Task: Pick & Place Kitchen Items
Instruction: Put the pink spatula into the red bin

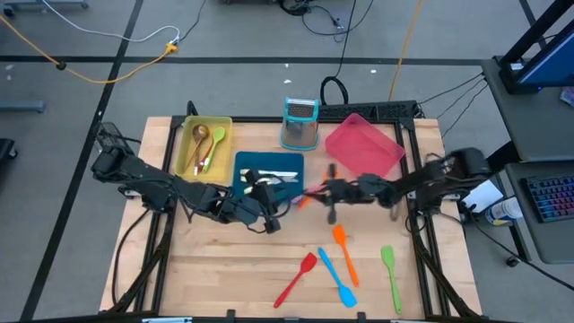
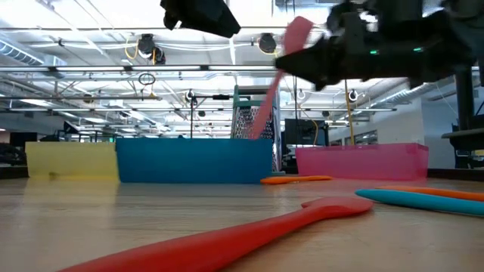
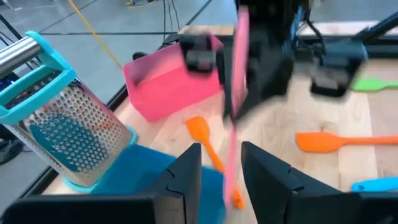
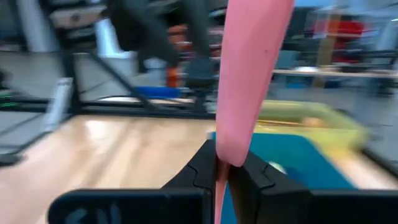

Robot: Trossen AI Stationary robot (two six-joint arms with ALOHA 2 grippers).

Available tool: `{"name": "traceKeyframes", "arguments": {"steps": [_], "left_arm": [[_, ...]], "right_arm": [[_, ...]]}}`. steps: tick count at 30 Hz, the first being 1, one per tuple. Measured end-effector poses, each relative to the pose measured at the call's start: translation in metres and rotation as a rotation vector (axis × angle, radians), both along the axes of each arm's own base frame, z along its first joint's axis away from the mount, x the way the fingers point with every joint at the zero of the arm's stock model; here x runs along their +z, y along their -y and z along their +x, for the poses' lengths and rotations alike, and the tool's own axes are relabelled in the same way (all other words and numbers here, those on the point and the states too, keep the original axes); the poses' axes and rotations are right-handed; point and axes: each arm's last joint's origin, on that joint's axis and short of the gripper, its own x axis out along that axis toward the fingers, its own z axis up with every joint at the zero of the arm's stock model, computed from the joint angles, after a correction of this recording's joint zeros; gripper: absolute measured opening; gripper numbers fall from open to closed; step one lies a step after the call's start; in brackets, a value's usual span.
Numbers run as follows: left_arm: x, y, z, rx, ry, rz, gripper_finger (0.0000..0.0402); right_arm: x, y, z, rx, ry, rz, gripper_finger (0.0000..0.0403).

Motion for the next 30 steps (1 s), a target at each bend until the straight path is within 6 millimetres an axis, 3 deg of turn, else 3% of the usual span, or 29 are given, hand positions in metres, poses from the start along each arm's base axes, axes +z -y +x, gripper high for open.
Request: {"name": "traceKeyframes", "arguments": {"steps": [6,10,12,19,23,26,30], "left_arm": [[-0.003,-0.001,-0.001,0.001,-0.032,0.003,0.0120],[-0.002,-0.005,0.000,0.015,-0.017,-0.012,0.0120],[-0.002,-0.007,0.001,0.023,-0.014,-0.013,0.0120],[-0.002,-0.020,0.003,0.064,-0.012,-0.016,0.0120],[-0.002,-0.027,0.005,0.088,-0.008,-0.024,0.0120],[-0.002,-0.030,0.005,0.109,0.002,-0.046,0.0120],[-0.003,-0.028,0.004,0.099,-0.007,-0.058,0.0120]], "right_arm": [[0.008,0.004,-0.067,-0.160,0.079,0.032,0.0014],[0.019,0.006,-0.097,-0.186,0.195,0.028,0.0015],[0.026,0.009,-0.105,-0.298,0.201,-0.024,0.0015],[0.065,0.023,-0.104,-0.785,-0.145,-0.135,0.0015],[0.089,0.037,-0.103,-0.914,-0.306,-0.018,0.0015],[0.088,0.051,-0.103,-0.966,-0.399,0.097,0.0015],[0.069,0.072,-0.097,-0.965,-0.536,0.179,0.0015]]}}
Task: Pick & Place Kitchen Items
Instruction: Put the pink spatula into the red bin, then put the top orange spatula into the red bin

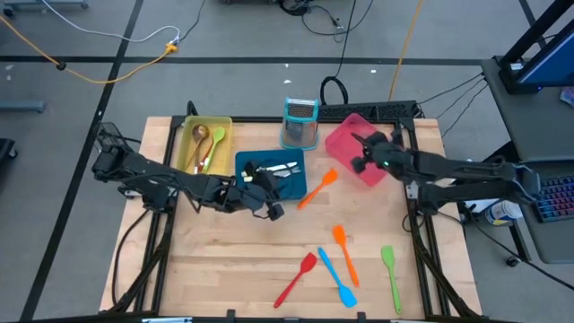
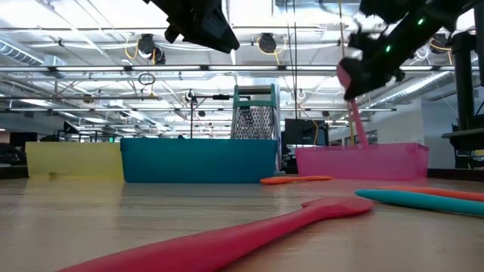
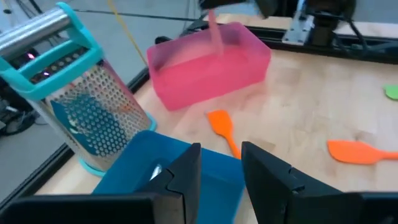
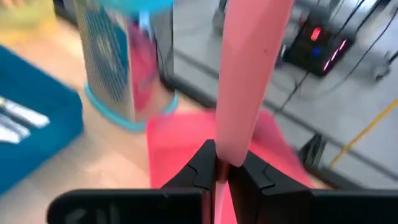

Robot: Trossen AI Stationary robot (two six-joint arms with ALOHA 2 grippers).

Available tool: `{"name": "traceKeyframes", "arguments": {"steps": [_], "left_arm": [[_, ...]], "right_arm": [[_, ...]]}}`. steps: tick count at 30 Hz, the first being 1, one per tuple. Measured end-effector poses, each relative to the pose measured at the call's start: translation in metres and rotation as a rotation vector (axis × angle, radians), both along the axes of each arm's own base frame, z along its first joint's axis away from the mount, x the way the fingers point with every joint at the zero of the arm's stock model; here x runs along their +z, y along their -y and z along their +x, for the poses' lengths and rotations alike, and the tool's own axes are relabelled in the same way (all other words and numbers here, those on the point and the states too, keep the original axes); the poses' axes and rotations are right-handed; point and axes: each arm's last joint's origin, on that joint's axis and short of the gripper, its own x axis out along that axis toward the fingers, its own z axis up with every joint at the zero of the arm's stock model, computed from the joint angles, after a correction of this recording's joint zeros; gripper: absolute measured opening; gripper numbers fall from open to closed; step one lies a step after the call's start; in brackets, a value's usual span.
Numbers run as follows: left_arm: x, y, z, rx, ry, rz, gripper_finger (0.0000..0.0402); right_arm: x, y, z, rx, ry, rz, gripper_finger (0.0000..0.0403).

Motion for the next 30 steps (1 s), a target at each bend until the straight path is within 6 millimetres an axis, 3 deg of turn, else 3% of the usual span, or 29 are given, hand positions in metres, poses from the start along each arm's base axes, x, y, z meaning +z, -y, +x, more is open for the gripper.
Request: {"name": "traceKeyframes", "arguments": {"steps": [7,18,30], "left_arm": [[-0.003,0.007,-0.002,-0.069,-0.043,-0.026,0.0120],[-0.004,-0.003,-0.001,-0.076,-0.086,0.030,0.0120],[-0.006,-0.022,0.000,-0.042,-0.138,0.071,0.0120]], "right_arm": [[-0.033,0.034,0.007,0.017,-0.130,0.203,0.0015],[-0.071,0.058,0.000,-0.042,-0.290,0.457,0.0025],[-0.071,0.064,0.007,-0.011,-0.258,0.403,0.0111]]}}
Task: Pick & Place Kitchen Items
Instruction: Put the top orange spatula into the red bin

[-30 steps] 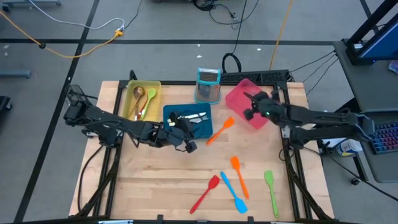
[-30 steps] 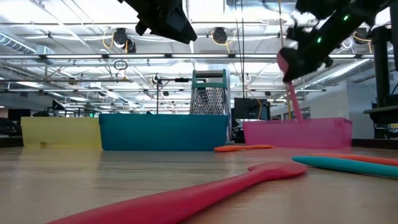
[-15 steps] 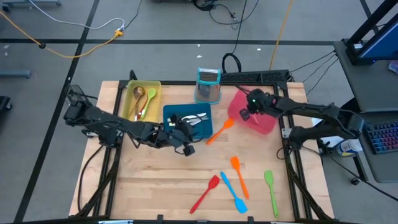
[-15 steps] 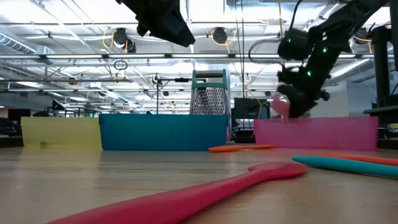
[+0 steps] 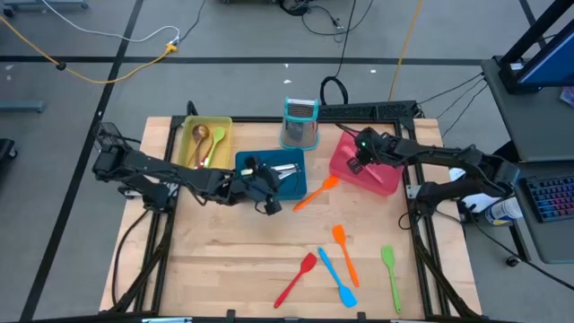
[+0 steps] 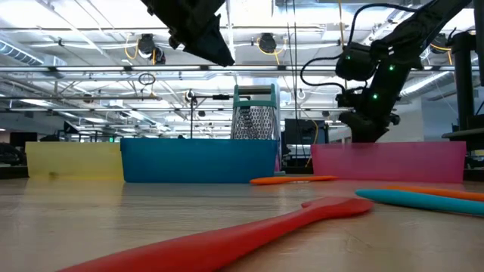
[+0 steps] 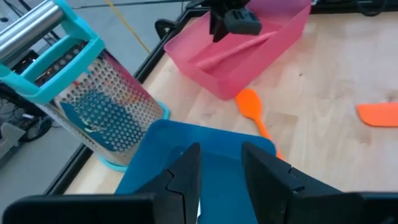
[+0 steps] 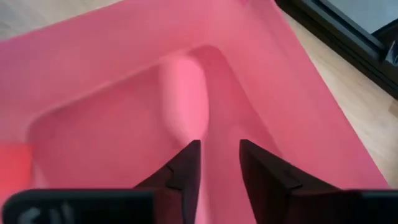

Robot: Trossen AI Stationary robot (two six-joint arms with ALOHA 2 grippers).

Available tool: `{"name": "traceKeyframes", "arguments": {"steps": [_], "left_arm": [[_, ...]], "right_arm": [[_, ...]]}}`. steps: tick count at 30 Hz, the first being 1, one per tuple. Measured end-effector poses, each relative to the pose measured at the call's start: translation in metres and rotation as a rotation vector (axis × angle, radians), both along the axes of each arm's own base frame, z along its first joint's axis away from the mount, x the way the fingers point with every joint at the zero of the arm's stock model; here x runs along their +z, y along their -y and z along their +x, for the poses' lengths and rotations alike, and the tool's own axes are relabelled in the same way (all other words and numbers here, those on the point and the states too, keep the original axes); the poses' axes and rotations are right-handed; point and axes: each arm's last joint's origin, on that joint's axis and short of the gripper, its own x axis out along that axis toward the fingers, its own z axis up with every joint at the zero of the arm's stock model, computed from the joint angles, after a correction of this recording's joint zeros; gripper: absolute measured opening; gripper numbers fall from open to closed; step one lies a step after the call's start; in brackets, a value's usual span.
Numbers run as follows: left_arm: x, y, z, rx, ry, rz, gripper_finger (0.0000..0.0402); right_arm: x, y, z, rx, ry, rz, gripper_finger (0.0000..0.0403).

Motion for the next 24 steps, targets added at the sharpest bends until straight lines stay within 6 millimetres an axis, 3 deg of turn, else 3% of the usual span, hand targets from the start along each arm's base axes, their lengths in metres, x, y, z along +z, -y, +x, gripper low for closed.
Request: {"name": "traceKeyframes", "arguments": {"steps": [7,16,20,24], "left_arm": [[-0.004,-0.007,-0.002,0.010,-0.061,0.022,0.0120],[-0.008,-0.004,-0.005,-0.071,-0.121,-0.015,0.0120],[-0.010,0.003,-0.004,-0.196,-0.134,-0.125,0.0120],[-0.019,0.015,-0.008,-0.299,-0.153,-0.213,0.0120]], "right_arm": [[0.016,-0.022,0.009,0.102,0.138,0.017,0.0144],[0.042,-0.090,0.045,0.460,0.422,-0.031,0.0138],[0.035,-0.125,0.060,0.604,0.448,0.006,0.0140],[0.015,-0.151,0.069,0.630,0.388,0.064,0.0141]]}}
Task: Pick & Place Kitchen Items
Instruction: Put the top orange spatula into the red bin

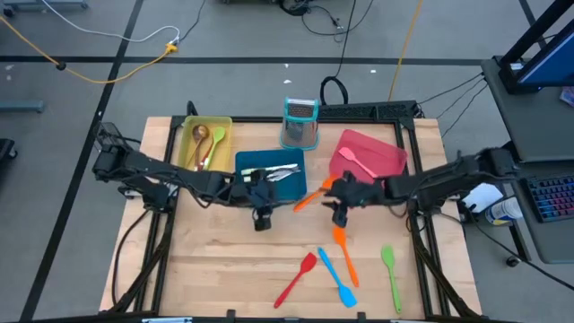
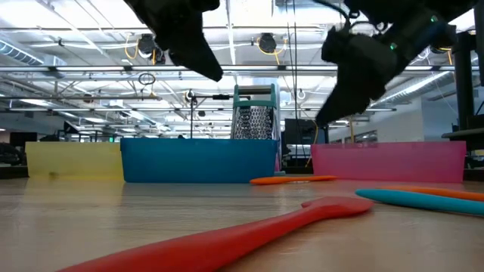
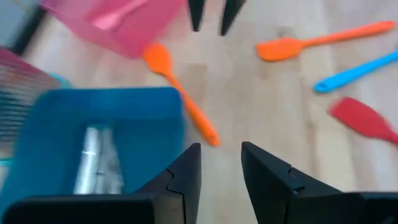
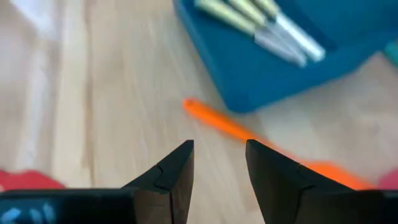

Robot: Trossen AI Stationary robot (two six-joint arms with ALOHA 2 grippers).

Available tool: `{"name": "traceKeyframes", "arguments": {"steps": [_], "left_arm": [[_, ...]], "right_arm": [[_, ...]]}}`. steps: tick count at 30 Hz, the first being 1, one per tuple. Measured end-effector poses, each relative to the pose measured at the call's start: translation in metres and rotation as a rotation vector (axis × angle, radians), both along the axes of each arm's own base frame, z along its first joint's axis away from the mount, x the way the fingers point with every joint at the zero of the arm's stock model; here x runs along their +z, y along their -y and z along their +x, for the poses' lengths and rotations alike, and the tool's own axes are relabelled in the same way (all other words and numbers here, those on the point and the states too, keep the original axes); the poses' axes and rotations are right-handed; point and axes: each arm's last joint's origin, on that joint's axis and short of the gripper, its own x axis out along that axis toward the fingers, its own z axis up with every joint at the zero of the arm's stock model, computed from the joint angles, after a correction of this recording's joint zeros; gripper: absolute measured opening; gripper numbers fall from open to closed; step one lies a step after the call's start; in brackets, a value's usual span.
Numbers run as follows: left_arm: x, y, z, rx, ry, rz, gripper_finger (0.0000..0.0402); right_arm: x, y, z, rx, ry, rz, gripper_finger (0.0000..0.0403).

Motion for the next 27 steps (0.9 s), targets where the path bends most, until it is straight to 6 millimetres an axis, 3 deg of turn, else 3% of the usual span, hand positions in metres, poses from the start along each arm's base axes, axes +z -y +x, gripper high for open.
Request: {"name": "traceKeyframes", "arguments": {"steps": [5,11,21,27], "left_arm": [[-0.019,0.017,-0.008,0.008,0.000,-0.081,0.0120],[-0.044,0.032,-0.016,-0.010,0.087,-0.150,0.0120],[-0.091,0.036,-0.010,0.093,0.097,-0.274,0.0120],[-0.106,0.037,-0.003,0.089,0.091,-0.283,0.0120]], "right_arm": [[-0.027,-0.008,0.006,-0.067,-0.113,-0.086,0.0141],[-0.046,0.009,0.011,-0.088,-0.219,-0.240,0.0141],[-0.060,0.046,0.017,-0.004,-0.289,-0.262,0.0141],[-0.062,0.065,0.015,0.028,-0.333,-0.333,0.0142]]}}
